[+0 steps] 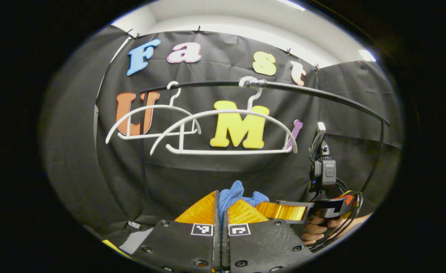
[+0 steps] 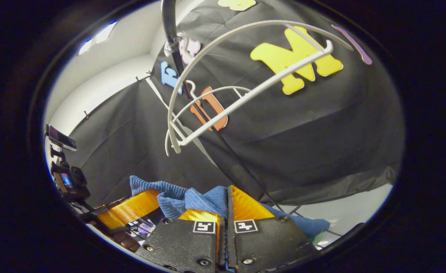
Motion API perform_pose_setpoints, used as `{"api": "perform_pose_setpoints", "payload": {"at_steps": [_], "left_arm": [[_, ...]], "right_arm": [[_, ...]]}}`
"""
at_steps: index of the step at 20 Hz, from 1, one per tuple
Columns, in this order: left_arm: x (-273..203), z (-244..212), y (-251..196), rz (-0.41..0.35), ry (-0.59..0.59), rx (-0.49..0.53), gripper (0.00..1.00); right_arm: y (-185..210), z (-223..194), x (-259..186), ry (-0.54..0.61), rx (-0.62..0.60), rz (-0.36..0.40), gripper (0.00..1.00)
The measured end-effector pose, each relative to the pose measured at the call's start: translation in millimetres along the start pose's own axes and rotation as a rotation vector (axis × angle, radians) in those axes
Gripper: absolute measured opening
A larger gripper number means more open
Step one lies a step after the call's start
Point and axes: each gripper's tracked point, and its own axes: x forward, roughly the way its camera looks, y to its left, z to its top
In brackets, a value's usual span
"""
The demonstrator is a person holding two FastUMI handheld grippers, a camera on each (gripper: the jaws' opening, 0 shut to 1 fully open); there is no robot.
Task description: Grasp the clothes on the hanger with both hands and then place them into the laundry hamper below.
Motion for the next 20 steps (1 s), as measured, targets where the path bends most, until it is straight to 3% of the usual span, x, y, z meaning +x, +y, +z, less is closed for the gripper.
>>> {"api": "perform_pose_setpoints", "payload": {"at_steps": [1, 6, 10, 13, 15, 17, 18, 19, 20], "left_arm": [[2, -9, 4, 0.006, 0.017, -0.009, 0.01], [10, -61, 26, 0.066, 0.122, -0.031, 0.01], [15, -116, 45, 0.119, 0.246, -0.053, 0.01], [18, -161, 62, 0.204, 0.363, -0.08, 0.01], [14, -188, 72, 0.254, 0.444, -0.109, 0.02], [10, -214, 77, 0.278, 0.54, -0.15, 0.06], [9, -224, 78, 0.285, 0.578, -0.167, 0.1], [7, -230, 77, 0.286, 0.59, -0.178, 0.16], [5, -233, 78, 0.29, 0.586, -0.184, 0.28]], "right_arm": [[-3, -8, 6, 0.02, 0.006, -0.005, 0.05], [-39, -49, 23, 0.141, 0.004, -0.06, 0.05], [-83, -85, 34, 0.24, -0.055, -0.22, 0.06], [-120, -108, 34, 0.338, -0.125, -0.358, 0.06], [-130, -124, 30, 0.411, -0.143, -0.388, 0.12], [-135, -127, 23, 0.438, -0.144, -0.389, 0.24], [-137, -125, 20, 0.441, -0.152, -0.396, 0.33], [-141, -125, 17, 0.441, -0.16, -0.409, 0.36], [-143, -124, 12, 0.439, -0.166, -0.42, 0.42]]}}
